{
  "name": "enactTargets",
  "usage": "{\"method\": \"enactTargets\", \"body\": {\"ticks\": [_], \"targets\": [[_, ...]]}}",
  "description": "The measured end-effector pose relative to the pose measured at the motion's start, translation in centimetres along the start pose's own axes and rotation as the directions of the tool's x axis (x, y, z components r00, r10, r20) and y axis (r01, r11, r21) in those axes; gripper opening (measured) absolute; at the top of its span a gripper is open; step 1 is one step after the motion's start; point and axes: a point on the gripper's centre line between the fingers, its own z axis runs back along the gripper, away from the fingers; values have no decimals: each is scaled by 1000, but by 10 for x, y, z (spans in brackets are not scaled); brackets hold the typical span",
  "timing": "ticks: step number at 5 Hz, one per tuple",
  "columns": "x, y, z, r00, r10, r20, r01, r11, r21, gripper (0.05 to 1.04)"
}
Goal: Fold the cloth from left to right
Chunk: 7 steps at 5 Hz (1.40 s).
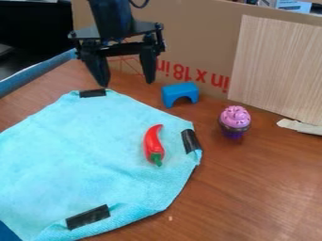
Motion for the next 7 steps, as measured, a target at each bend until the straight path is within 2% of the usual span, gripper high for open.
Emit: {"method": "enactTargets", "body": {"ticks": [1, 3, 4, 5, 6, 7], "targets": [[-2, 0, -7, 1000, 2, -23, -2, 1000, 4, 1000], [14, 37, -9, 997, 76, -26, -77, 996, -42, 1000], [19, 60, -10, 996, 85, -11, -86, 994, -60, 1000], [18, 88, -18, 994, 103, -32, -106, 991, -79, 1000], [11, 109, -24, 994, 100, -34, -102, 992, -70, 1000], [10, 145, -25, 990, 135, -28, -136, 989, -64, 1000]]}}
